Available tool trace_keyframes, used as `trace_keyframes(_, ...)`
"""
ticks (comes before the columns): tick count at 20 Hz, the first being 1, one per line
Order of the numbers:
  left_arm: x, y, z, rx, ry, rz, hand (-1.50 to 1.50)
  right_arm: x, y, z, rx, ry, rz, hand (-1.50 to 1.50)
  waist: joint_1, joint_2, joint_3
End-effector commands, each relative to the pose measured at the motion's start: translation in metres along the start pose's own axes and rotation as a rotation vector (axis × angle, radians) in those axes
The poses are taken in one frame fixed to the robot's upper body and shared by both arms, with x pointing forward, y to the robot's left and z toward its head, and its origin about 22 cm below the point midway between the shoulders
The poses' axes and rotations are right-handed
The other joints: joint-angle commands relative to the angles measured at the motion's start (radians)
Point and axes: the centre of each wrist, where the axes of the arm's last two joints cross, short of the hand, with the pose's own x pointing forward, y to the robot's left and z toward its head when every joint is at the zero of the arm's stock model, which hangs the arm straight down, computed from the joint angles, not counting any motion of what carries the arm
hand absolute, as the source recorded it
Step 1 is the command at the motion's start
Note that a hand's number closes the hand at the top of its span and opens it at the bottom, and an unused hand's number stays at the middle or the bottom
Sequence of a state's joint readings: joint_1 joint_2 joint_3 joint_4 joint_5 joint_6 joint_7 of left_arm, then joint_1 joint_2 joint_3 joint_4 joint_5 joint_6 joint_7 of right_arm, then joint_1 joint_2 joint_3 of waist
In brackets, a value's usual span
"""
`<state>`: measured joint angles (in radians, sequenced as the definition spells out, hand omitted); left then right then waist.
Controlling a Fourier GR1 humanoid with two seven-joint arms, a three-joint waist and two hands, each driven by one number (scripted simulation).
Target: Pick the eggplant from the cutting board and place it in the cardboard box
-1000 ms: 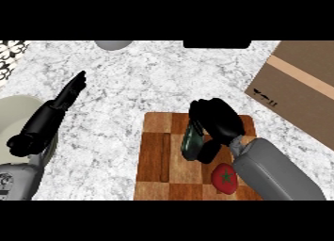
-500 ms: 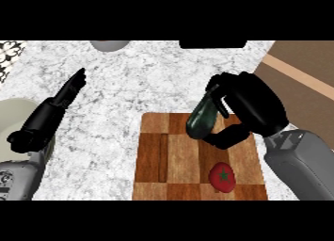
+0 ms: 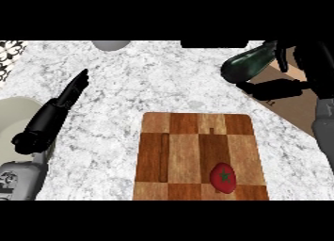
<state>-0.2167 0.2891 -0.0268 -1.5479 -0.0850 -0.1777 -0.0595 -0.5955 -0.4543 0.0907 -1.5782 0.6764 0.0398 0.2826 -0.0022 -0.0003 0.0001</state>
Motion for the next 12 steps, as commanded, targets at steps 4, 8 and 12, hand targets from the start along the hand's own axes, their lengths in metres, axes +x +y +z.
trace_keyframes(4,0.015,-0.001,-0.001,-0.011,-0.012,0.001,0.0,-0.065,-0.043,-0.034,-0.071,0.172,-0.034,1.5,0.014,0.003,0.0)
trace_keyframes(8,0.002,0.001,-0.007,-0.029,-0.023,-0.004,0.0,-0.097,-0.049,-0.046,-0.031,0.204,0.136,1.5,0.02,0.01,0.0)
trace_keyframes(12,0.003,-0.014,0.001,-0.023,-0.02,0.014,0.0,-0.136,-0.054,-0.039,0.166,0.292,0.161,1.5,0.026,0.009,0.0)
